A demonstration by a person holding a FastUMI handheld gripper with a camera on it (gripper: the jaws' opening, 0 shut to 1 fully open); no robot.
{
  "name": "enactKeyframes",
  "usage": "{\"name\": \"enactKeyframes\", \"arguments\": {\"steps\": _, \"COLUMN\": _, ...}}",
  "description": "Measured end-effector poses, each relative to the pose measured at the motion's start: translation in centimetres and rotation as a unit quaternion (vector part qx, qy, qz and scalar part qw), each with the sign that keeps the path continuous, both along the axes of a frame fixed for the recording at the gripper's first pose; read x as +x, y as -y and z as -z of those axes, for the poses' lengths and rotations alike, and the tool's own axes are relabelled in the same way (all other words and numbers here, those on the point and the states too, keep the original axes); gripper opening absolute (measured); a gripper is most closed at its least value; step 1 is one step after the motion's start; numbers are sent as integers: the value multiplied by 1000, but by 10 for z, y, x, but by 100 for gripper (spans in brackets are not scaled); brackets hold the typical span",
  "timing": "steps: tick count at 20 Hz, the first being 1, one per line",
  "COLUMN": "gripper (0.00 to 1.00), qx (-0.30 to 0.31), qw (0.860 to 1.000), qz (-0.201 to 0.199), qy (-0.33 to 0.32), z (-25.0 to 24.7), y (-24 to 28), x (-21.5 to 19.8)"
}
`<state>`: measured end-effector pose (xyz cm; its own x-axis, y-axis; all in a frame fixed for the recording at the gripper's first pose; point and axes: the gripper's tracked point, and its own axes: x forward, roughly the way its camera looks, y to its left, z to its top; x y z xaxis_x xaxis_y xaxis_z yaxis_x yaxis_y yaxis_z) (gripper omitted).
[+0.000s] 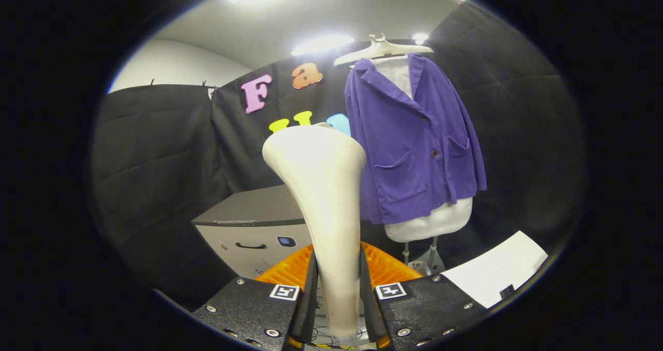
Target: Iron the clothes twice with a garment steamer, once on the left side and once on the right side.
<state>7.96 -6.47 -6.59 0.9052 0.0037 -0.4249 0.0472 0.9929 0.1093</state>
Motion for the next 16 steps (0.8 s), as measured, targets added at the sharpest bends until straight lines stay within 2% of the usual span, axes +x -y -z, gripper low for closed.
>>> {"name": "enactKeyframes", "arguments": {"steps": 5, "gripper": 39, "qx": 1, "qw": 999, "qz": -34, "qy": -12, "z": 10, "y": -20, "x": -19}}
{"name": "enactKeyframes", "arguments": {"steps": 16, "gripper": 39, "qx": 5, "qw": 1000, "qz": -23, "qy": -15, "z": 0, "y": -18, "x": -27}}
